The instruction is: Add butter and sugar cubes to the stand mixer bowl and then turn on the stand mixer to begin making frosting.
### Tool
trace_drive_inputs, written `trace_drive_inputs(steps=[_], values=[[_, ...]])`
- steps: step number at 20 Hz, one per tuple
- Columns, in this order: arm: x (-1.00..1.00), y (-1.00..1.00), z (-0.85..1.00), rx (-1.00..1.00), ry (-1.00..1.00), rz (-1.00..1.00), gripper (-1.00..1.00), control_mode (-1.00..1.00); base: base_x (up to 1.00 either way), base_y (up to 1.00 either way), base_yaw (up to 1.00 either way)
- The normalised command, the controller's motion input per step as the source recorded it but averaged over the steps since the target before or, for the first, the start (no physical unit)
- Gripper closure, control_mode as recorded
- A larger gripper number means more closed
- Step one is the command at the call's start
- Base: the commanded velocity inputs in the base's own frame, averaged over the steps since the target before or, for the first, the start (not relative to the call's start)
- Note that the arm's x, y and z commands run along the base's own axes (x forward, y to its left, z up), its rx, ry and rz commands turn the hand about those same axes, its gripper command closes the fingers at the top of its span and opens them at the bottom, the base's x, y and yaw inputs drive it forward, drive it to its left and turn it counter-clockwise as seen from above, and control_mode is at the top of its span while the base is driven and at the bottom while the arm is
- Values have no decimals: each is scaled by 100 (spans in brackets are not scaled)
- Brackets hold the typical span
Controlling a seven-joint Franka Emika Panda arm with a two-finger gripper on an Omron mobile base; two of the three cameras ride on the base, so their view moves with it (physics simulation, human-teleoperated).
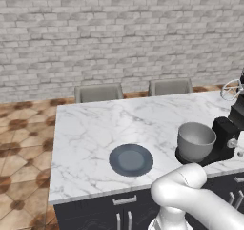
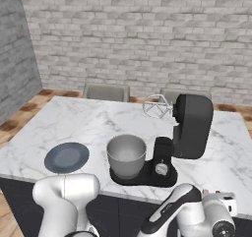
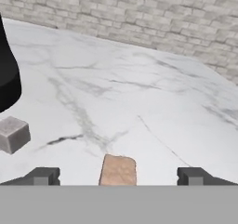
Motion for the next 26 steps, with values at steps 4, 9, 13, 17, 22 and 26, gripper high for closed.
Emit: trace_drive_inputs(steps=[4,9,13,17,22,26], values=[[0,0,-34,2,1,0,-100,-100,0,0,0],[0,0,-38,1,4,0,-100,-100,0,0,0],[0,0,-40,0,7,0,-100,-100,0,0,0],[0,0,-46,0,7,0,100,-100,0,0,0],[0,2,-49,0,3,0,100,-100,0,0,0],[0,0,-47,0,3,0,100,-100,0,0,0]])
